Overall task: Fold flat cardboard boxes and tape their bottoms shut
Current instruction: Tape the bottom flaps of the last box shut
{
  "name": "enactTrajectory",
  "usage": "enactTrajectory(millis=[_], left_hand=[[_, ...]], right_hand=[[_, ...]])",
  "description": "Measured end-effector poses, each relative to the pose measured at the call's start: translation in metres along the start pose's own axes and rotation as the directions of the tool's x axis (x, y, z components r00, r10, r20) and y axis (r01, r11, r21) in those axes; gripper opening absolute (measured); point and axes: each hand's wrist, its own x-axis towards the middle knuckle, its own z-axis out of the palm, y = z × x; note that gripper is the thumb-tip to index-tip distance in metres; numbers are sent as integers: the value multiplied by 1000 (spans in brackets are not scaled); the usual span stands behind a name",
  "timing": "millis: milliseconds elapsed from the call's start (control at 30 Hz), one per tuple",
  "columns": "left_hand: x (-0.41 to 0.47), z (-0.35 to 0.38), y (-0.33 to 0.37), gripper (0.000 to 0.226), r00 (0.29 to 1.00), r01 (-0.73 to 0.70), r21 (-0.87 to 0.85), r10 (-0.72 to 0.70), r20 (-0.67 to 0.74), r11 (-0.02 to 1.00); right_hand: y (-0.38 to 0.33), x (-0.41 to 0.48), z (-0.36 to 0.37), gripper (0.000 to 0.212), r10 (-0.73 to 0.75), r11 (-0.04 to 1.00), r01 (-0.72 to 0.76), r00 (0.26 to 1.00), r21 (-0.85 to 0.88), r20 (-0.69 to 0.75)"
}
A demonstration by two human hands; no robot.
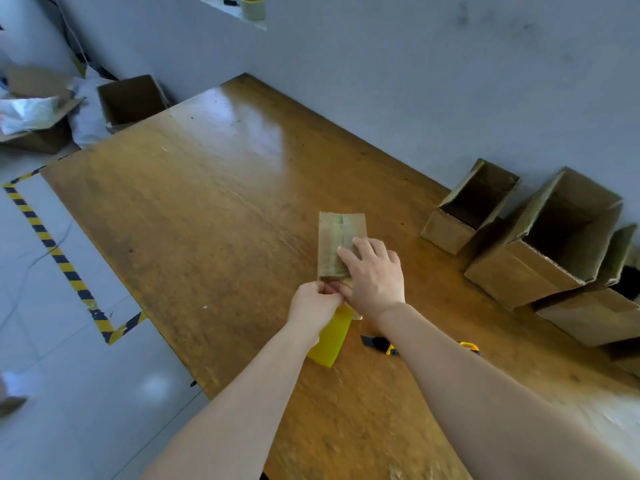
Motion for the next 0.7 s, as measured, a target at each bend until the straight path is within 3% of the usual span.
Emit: enactTrajectory(millis=[100,200,267,400,500,700], left_hand=[[-2,1,-3,6,995,-30,51,25,98,998],[-5,-1,-5,9,965,-260,297,232,126,919],[-12,-4,-7,9,906,-408,531,402,135,742],[-25,-6,-21,21,798,-461,799,574,183,386],[-36,1,-39,25,755,-501,843,576,314,197],[-44,10,-72,32,713,-622,782,445,542,44]], right_hand=[[-2,4,2,50,13,1000,-13,1000,5,-8],[-3,4,2,49,26,999,-27,999,30,25],[-3,4,1,50,38,998,-40,998,49,46],[1,1,-2,59,22,998,-27,996,60,86],[4,-3,-5,65,17,998,-22,995,56,100],[2,-10,-7,67,5,1000,-8,993,23,120]])
